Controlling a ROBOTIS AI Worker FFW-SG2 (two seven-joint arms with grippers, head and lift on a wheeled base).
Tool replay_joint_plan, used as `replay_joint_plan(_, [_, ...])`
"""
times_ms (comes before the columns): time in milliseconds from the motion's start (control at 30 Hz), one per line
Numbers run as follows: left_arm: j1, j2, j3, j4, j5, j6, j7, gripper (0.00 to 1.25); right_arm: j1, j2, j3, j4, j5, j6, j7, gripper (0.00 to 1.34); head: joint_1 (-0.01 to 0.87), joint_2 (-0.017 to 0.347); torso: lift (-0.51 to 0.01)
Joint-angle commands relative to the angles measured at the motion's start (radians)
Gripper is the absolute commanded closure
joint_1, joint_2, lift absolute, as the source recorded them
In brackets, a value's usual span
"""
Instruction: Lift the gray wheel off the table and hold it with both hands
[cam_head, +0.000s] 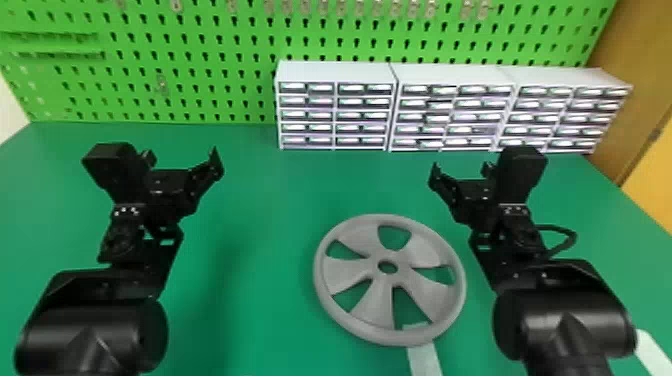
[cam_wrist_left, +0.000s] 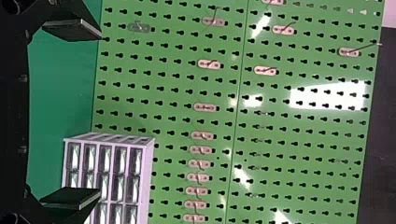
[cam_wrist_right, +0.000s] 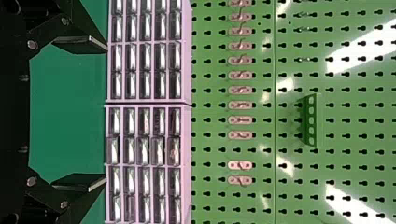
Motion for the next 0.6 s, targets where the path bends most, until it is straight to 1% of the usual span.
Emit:
replay_joint_plan(0, [-0.001,0.000,0.000,-0.002,0.001,0.000,0.000,0.11,-0.003,-0.002,0.002,-0.005,0.000,0.017,0.000,0.30,0.711,0.015,-0.098])
replay_joint_plan(400, [-0.001,0.000,0.000,-0.002,0.003,0.000,0.000,0.11,-0.009,-0.003,0.003,-0.017,-0.002,0.062,0.000,0.30,0.711,0.015,-0.098])
replay_joint_plan(500, [-0.001,0.000,0.000,-0.002,0.004,0.000,0.000,0.11,-0.012,-0.003,0.002,-0.028,0.002,0.089,0.000,0.30,0.711,0.015,-0.098])
replay_joint_plan(567, [-0.001,0.000,0.000,-0.002,0.006,0.000,0.000,0.11,-0.017,-0.005,0.000,-0.048,0.002,0.139,-0.005,0.30,0.711,0.015,-0.098])
